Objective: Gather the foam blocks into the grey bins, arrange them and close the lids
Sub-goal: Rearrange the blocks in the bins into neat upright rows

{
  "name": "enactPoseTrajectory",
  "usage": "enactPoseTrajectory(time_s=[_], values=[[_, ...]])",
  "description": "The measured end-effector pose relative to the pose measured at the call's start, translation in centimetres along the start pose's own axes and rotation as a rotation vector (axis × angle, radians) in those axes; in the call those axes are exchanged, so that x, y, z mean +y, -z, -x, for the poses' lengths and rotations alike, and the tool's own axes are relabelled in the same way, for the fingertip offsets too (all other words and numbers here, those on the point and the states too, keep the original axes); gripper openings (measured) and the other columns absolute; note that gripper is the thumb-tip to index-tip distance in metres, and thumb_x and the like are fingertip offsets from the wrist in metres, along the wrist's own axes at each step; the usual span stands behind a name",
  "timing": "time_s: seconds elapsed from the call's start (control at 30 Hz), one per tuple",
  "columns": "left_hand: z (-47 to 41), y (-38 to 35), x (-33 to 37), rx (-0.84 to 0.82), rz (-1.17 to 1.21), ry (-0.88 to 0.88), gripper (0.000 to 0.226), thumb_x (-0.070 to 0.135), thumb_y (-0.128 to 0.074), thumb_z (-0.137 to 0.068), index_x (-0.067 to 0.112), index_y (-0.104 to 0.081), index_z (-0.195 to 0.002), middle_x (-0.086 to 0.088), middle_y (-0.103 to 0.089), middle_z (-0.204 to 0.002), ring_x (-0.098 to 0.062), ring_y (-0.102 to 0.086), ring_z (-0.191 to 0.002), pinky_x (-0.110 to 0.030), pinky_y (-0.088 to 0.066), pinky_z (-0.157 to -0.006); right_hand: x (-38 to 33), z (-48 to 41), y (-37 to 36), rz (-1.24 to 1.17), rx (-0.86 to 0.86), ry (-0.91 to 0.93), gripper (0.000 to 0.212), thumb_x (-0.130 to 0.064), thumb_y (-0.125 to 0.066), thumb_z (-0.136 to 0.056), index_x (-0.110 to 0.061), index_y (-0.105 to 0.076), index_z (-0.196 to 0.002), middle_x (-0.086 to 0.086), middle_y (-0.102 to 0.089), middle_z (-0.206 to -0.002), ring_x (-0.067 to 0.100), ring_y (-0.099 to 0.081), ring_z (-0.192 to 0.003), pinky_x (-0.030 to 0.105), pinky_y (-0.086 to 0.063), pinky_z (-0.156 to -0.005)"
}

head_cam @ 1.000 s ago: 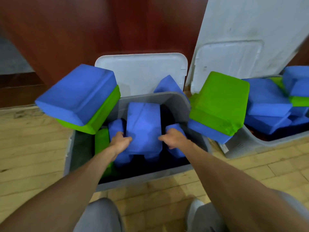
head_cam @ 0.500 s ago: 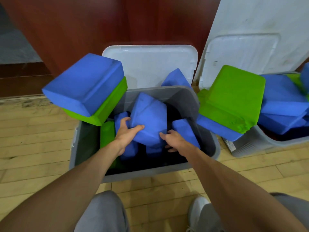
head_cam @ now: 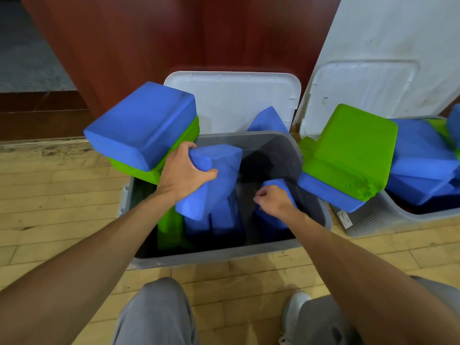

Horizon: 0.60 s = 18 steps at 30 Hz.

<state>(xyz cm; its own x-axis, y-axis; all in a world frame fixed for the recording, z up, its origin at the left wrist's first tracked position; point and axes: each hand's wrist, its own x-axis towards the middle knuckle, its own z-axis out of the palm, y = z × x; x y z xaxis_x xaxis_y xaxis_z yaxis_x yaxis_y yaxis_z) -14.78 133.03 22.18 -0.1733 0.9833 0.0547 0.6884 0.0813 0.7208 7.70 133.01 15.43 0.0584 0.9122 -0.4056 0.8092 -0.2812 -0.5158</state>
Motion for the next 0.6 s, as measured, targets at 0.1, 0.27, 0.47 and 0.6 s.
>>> enactPoseTrajectory(time_s=[0.1,0.27,0.47,0.6], values=[[-0.3,-0.3,0.6,0.021,0.025,0.009,0.074,0.055,-0.081,-0.06,0.023,-0.054,-0.121,0.0,-0.058,-0.122,-0.019,-0.053,-0.115,-0.03,-0.043,-0.096,0.1,0.3,0.7,0.025,-0.069,0.023,0.015,-0.024,-0.059,-0.09,-0.017,-0.071,-0.096,0.009,-0.07,-0.101,0.03,-0.063,-0.105,0.029,-0.047,-0.086],[-1.7,-2.7,3.0,0.013,0.052,-0.014,0.073,0.066,-0.075,-0.059,0.023,-0.06,-0.116,-0.001,-0.061,-0.117,-0.019,-0.057,-0.11,-0.032,-0.047,-0.09,0.6,1.0,2.7,0.167,0.072,0.04,0.024,-0.015,-0.052,-0.089,-0.011,-0.072,-0.103,0.012,-0.068,-0.115,0.031,-0.058,-0.114,0.029,-0.041,-0.094],[-3.4,-6.5,6.9,-0.069,0.085,0.002,0.076,0.072,-0.069,-0.063,0.02,-0.057,-0.116,-0.002,-0.057,-0.119,-0.022,-0.057,-0.108,-0.034,-0.048,-0.085,2.3,0.3,2.9,0.263,0.18,0.067,0.033,-0.019,-0.057,-0.089,-0.006,-0.061,-0.118,0.019,-0.059,-0.124,0.034,-0.052,-0.12,0.034,-0.037,-0.1],[-3.8,-7.1,8.4,-0.146,-0.005,-0.032,0.069,0.069,-0.069,-0.067,0.018,-0.058,-0.112,-0.004,-0.055,-0.12,-0.023,-0.056,-0.106,-0.031,-0.044,-0.079,3.1,-0.2,2.1,0.275,0.015,-0.074,0.09,-0.048,-0.065,-0.083,-0.012,-0.018,-0.15,0.021,-0.018,-0.153,0.04,-0.021,-0.14,0.045,-0.023,-0.113]])
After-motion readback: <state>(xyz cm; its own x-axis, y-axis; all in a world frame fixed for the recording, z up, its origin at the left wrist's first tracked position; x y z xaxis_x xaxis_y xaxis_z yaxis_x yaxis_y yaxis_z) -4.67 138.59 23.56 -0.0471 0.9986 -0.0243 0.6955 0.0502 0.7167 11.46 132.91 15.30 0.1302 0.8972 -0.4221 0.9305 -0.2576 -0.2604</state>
